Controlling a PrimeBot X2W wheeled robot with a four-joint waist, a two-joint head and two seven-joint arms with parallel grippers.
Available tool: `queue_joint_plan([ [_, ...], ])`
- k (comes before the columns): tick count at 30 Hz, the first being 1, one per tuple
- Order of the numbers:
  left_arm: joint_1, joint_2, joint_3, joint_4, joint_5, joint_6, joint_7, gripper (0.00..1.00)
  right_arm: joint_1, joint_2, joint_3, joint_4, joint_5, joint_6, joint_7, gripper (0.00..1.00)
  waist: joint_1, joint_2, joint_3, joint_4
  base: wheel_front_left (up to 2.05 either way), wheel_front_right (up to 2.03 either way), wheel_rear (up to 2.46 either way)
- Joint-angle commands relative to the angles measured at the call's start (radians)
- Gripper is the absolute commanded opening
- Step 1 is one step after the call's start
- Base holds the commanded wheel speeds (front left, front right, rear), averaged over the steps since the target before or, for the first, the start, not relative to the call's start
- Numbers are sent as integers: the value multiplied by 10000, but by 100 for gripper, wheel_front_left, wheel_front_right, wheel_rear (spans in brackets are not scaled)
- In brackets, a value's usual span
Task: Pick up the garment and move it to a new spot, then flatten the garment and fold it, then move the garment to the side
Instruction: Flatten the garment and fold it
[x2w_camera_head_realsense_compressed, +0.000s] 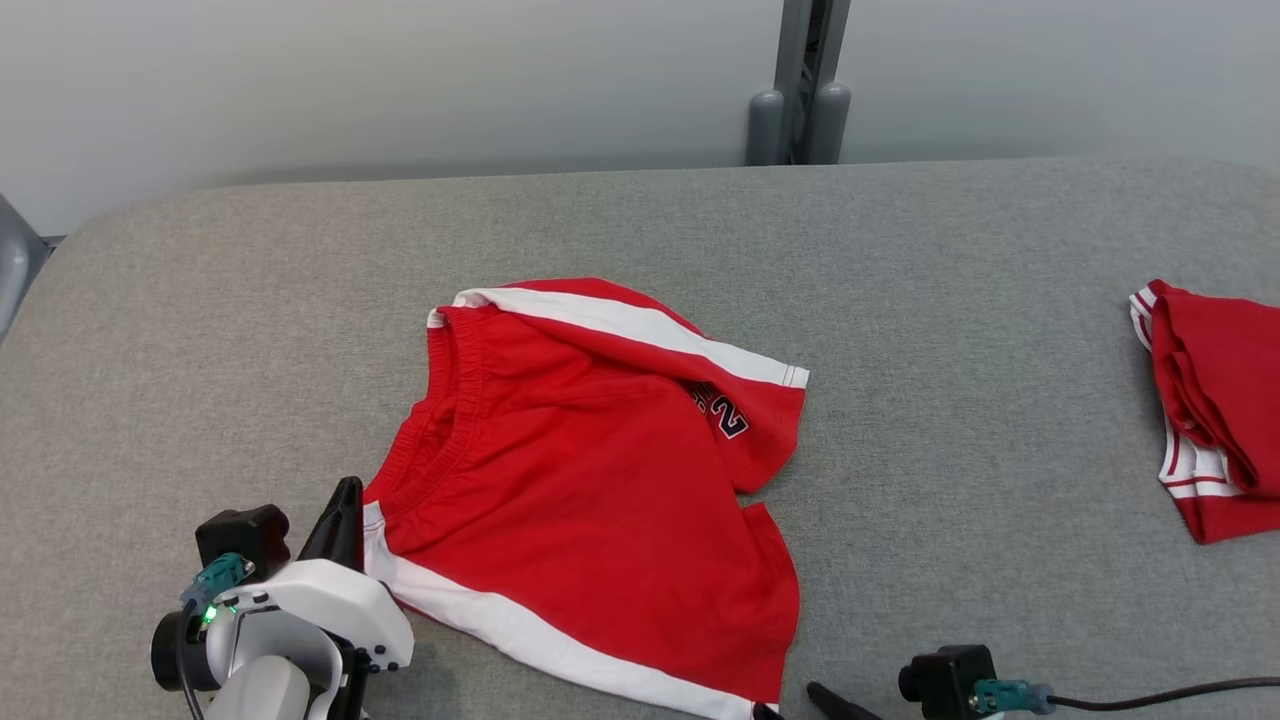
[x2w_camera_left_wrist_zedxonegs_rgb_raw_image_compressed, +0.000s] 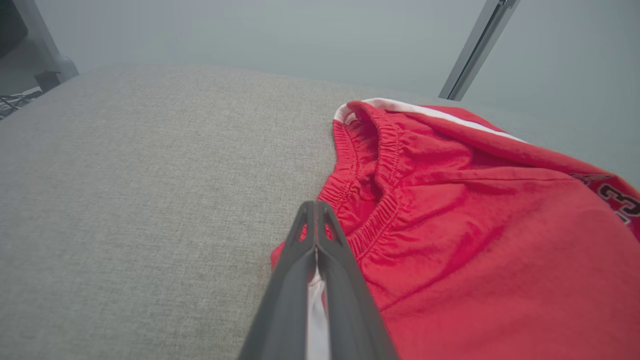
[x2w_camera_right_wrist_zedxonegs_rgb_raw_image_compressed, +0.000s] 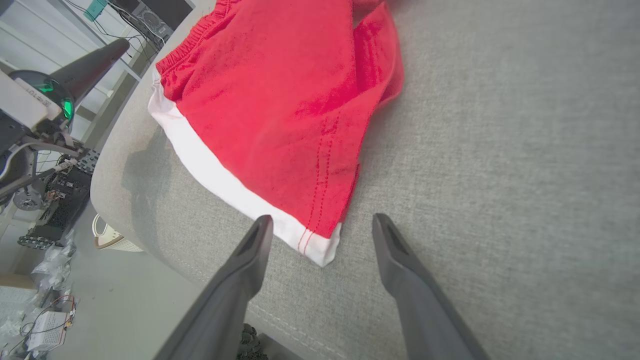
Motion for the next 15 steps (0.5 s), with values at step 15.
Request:
queue_joint_plan([
  [15,241,26,-275,-764,-129,94,234,0,-529,-86,605,1298,675,-17,223,100,0,-1,28,516,0,0,0],
])
